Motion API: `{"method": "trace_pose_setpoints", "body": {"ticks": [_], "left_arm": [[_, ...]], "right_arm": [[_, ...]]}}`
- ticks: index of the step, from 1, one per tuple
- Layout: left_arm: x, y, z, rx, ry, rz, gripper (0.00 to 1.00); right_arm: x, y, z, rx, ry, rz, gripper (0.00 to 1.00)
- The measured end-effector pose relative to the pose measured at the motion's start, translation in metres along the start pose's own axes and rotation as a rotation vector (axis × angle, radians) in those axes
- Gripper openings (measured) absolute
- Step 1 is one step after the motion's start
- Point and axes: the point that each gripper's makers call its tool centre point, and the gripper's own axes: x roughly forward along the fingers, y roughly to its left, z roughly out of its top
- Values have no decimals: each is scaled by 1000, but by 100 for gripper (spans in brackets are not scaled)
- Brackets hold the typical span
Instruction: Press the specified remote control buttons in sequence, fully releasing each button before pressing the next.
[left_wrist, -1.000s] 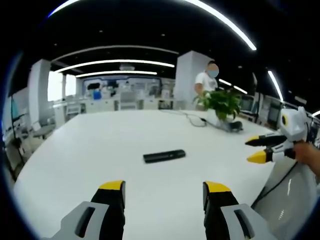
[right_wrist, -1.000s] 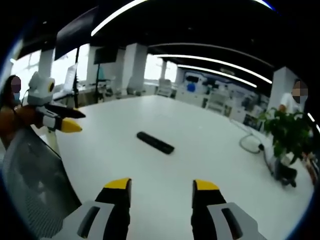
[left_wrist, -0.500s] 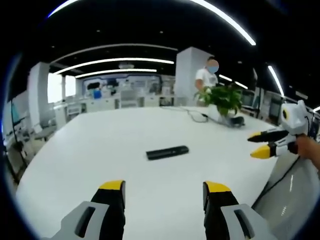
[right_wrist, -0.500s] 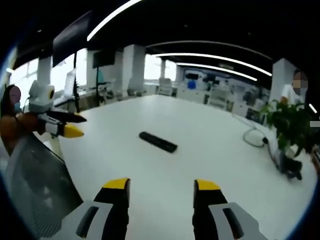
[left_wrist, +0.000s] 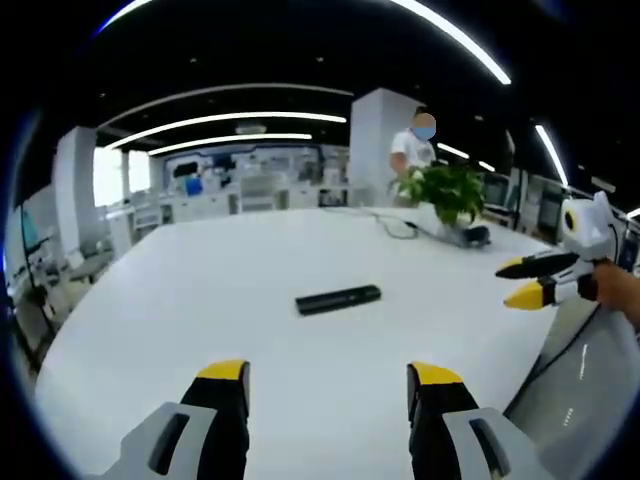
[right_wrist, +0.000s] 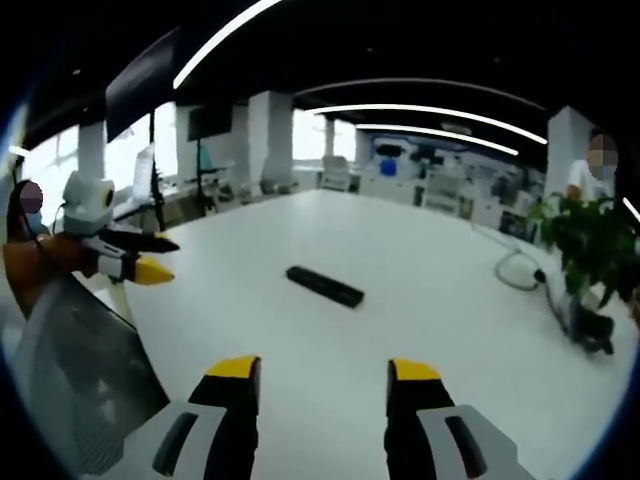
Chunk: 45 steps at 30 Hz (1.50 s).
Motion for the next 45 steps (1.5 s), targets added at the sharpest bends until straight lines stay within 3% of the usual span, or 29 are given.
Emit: {"method": "trace_pose_setpoints", "body": {"ticks": [17, 37, 45], "left_arm": [[3, 3, 0, -29, 24, 8, 65], [23, 23, 17, 86, 41, -19, 64], [35, 27, 13, 104, 57, -33, 64]], "right_arm": [[3, -4, 6, -9, -2, -1, 47], [24, -12, 24, -70, 5, 17, 46], [34, -18, 21, -86, 30, 21, 46]]}}
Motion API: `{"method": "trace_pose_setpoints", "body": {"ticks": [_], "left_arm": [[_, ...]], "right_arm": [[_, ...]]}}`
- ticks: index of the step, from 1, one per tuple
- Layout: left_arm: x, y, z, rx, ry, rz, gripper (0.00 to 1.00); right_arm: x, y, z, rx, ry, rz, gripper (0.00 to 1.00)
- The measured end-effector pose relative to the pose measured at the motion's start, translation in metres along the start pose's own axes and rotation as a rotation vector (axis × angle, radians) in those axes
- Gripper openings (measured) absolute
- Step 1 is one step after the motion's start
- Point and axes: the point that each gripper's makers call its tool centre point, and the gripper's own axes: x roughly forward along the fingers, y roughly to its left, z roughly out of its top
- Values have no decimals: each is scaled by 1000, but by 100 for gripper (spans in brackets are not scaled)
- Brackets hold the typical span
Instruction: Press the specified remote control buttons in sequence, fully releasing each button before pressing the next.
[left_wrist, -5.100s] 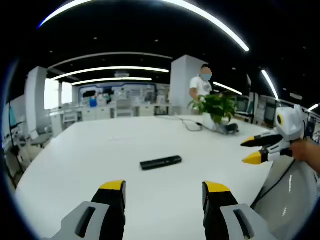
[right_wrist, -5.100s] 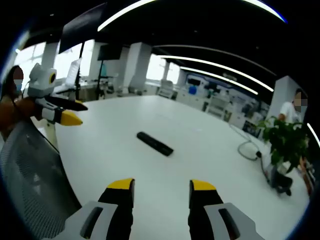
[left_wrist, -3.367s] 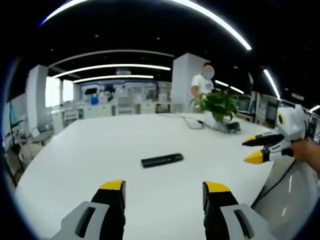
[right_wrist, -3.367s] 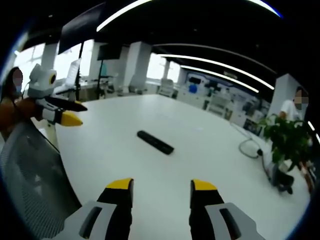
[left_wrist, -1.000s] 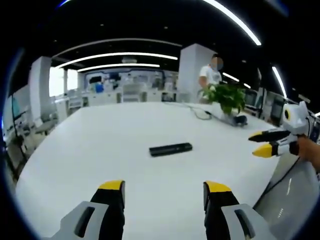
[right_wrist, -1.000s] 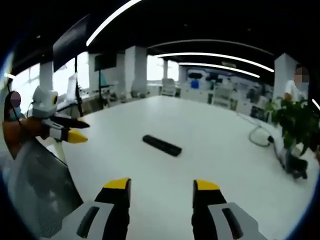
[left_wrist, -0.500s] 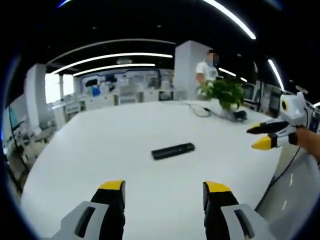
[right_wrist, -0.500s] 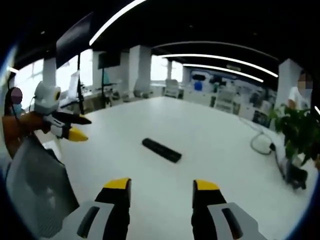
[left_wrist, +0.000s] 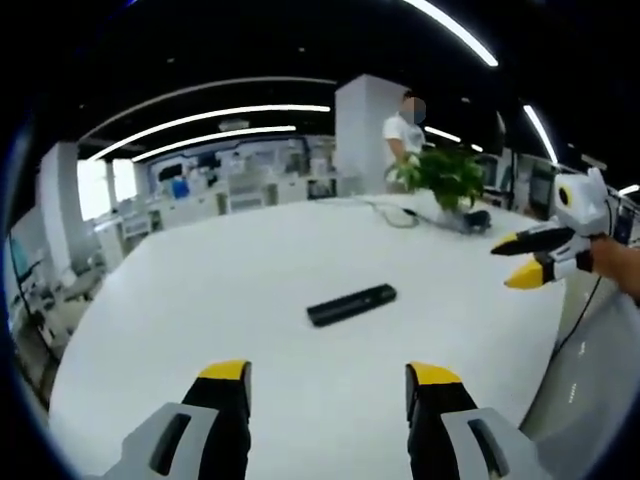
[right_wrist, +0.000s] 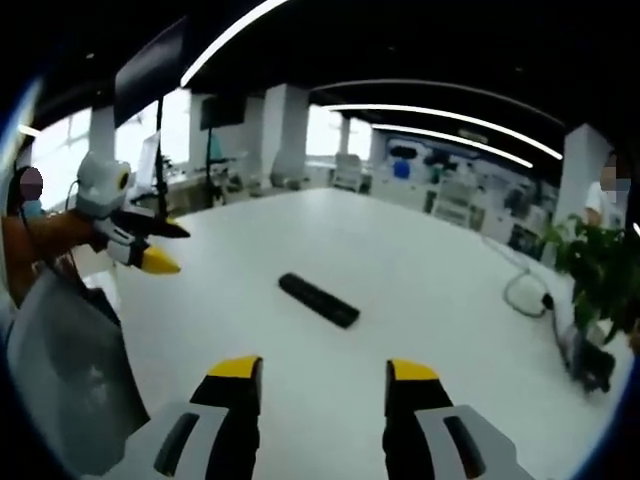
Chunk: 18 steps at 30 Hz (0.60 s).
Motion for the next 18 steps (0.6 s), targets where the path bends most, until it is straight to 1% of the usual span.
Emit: {"method": "trace_pose_setpoints", "body": {"ticks": [5, 9, 18], "left_arm": [[8, 3, -5, 1, 15, -11, 63], [13, 5, -7, 8, 26, -21, 63], [27, 11, -7, 30, 41, -39, 63]], "right_arm": [[7, -4, -3, -10, 21, 8, 46], [12, -8, -1, -19, 28, 14, 46], [29, -21, -1, -53, 53, 25, 46]]}}
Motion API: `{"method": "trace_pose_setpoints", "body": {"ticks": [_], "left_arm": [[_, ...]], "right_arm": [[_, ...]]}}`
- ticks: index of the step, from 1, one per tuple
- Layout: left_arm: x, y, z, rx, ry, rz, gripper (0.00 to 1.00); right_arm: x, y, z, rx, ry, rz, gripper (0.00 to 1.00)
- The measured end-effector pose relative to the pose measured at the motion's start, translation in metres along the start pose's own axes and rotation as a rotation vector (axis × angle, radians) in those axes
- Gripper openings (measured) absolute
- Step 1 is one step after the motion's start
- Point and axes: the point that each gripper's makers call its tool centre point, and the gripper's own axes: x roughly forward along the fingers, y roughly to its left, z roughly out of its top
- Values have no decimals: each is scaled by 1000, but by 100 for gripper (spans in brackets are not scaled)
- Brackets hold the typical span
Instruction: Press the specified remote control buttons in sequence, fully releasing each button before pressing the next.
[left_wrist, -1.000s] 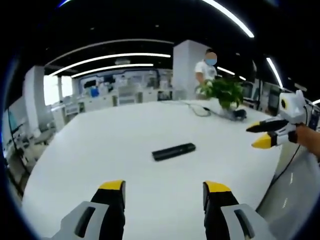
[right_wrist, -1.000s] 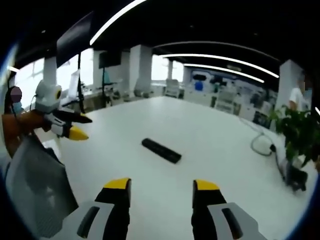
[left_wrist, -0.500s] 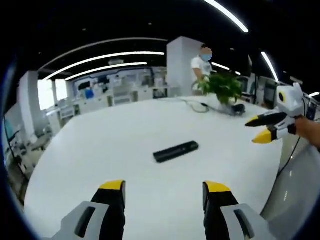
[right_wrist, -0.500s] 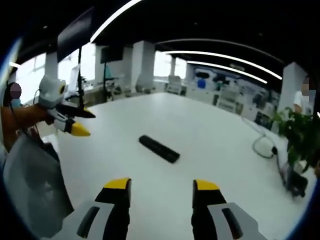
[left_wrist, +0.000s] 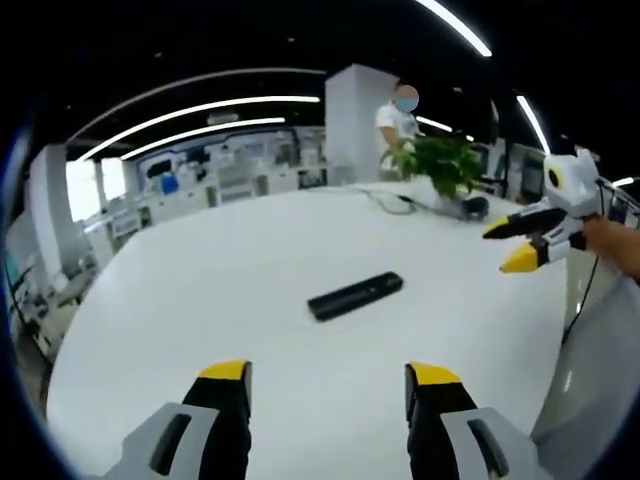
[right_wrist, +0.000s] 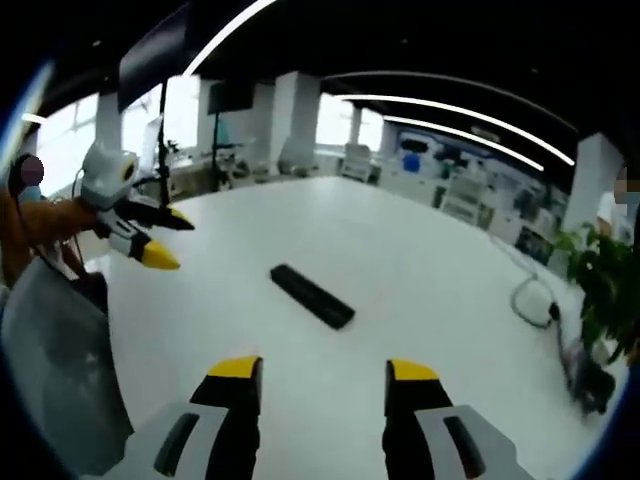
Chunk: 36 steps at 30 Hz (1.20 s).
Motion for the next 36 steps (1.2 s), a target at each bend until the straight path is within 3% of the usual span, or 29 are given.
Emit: {"method": "trace_pose_setpoints", "body": {"ticks": [36], "left_arm": [[59, 20, -15, 93, 93, -74, 62]], "right_arm": [[64, -17, -25, -42, 109, 85, 45]]}}
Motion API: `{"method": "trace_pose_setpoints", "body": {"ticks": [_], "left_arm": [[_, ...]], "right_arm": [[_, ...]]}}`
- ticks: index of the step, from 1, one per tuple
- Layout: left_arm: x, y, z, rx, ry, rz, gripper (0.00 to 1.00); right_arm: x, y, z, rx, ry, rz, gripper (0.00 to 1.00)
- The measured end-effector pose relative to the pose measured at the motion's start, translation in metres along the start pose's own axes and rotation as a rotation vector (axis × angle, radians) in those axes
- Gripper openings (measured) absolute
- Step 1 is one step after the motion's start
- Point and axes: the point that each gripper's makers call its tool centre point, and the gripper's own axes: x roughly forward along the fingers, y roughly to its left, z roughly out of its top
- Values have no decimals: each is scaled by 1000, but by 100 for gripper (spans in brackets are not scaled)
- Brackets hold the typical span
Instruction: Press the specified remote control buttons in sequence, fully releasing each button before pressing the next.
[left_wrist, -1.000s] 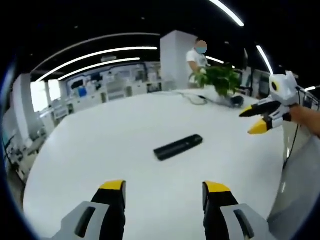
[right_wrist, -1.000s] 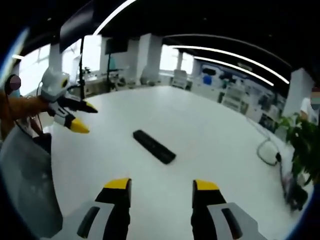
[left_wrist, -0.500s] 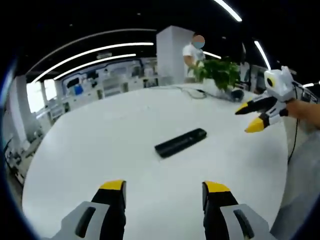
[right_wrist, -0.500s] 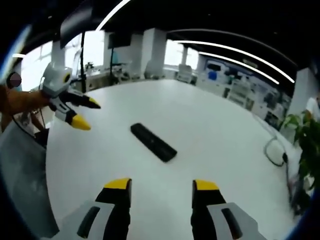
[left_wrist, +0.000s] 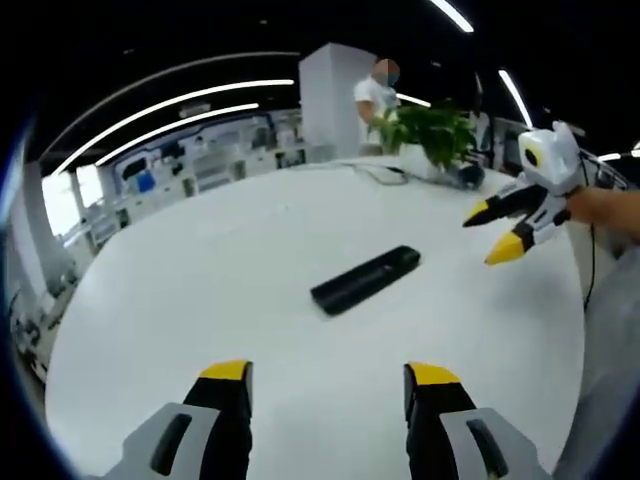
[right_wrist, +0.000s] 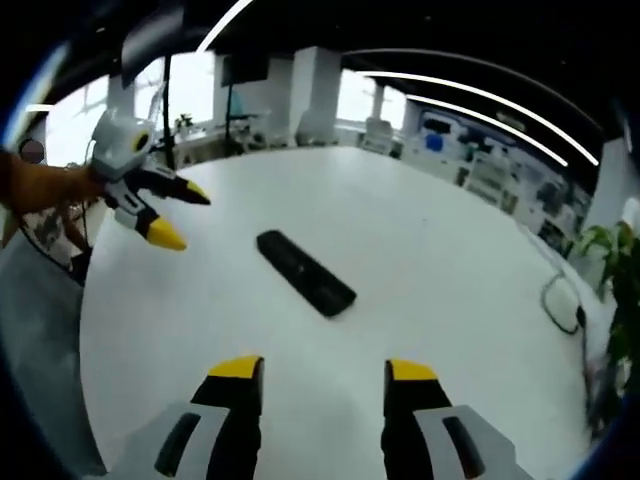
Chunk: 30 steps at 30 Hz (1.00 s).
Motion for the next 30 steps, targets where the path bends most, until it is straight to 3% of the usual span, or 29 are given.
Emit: {"method": "trace_pose_setpoints", "body": {"ticks": [30], "left_arm": [[42, 12, 11, 111, 48, -96, 61]], "right_arm": [[40, -24, 8, -72, 3, 80, 44]]}}
